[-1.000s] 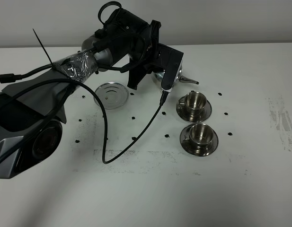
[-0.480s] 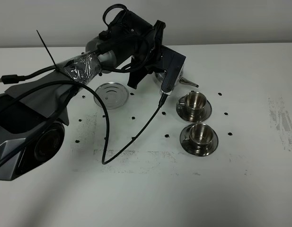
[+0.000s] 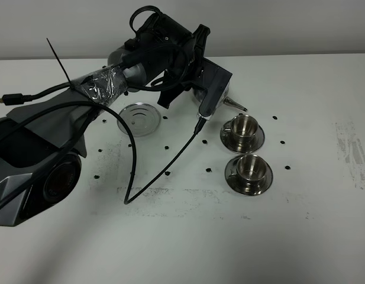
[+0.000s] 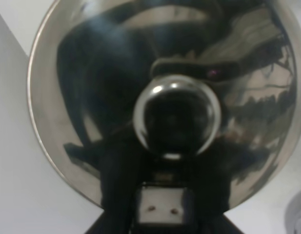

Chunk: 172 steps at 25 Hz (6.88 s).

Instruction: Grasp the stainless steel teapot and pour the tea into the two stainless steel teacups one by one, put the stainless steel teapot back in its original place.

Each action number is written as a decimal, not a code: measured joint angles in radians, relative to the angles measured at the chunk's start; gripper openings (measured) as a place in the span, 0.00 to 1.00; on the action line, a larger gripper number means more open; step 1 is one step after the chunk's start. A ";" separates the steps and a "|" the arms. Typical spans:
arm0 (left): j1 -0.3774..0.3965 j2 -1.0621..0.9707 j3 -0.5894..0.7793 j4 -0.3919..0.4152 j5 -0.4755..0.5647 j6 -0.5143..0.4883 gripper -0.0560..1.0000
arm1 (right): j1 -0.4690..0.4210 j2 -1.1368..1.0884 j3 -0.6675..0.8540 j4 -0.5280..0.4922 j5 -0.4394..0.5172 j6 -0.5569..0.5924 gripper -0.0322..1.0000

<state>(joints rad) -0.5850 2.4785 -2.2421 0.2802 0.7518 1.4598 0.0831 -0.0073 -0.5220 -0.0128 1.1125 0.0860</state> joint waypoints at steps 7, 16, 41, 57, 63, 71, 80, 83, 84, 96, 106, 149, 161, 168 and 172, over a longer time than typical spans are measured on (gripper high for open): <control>-0.001 0.001 0.000 0.019 -0.003 0.020 0.23 | 0.000 0.000 0.000 0.000 0.000 0.000 0.54; -0.007 0.001 0.000 0.022 -0.019 0.066 0.23 | 0.000 0.000 0.000 0.000 0.000 0.000 0.54; -0.016 0.001 0.000 0.047 -0.057 0.144 0.23 | 0.000 0.000 0.000 0.000 0.000 0.000 0.54; -0.021 0.001 0.000 0.075 -0.079 0.148 0.23 | 0.000 0.000 0.000 0.000 0.000 0.000 0.54; -0.022 0.001 0.000 0.075 -0.079 0.148 0.23 | 0.000 0.000 0.000 0.000 0.000 0.000 0.54; -0.024 0.001 0.000 0.083 -0.079 0.148 0.23 | 0.000 0.000 0.000 0.000 0.000 0.000 0.54; -0.028 0.001 0.000 0.095 -0.080 0.148 0.23 | 0.000 0.000 0.000 0.000 0.000 0.000 0.54; -0.032 0.001 0.000 0.095 -0.081 0.148 0.23 | 0.000 0.000 0.000 0.000 0.000 0.000 0.54; -0.032 0.001 0.000 0.095 -0.081 0.148 0.23 | 0.000 0.000 0.000 0.000 0.000 0.000 0.54; -0.034 0.001 0.000 0.095 -0.081 0.148 0.23 | 0.000 0.000 0.000 0.000 0.000 0.000 0.54; -0.034 0.001 0.000 0.095 -0.078 0.148 0.23 | 0.000 0.000 0.000 0.000 0.000 0.000 0.54; -0.034 0.001 0.000 0.095 -0.078 0.148 0.23 | 0.000 0.000 0.000 0.000 0.000 0.000 0.54; -0.034 0.000 0.000 0.005 -0.026 -0.023 0.23 | 0.000 0.000 0.000 0.000 0.000 0.000 0.54; -0.023 -0.053 0.000 -0.005 0.061 -0.357 0.23 | 0.000 0.000 0.000 0.000 0.000 0.000 0.54; -0.012 -0.123 0.000 -0.007 0.133 -0.661 0.23 | 0.000 0.000 0.000 0.000 0.000 0.000 0.54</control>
<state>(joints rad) -0.5970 2.3554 -2.2421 0.2736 0.8844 0.7987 0.0831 -0.0073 -0.5220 -0.0128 1.1125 0.0860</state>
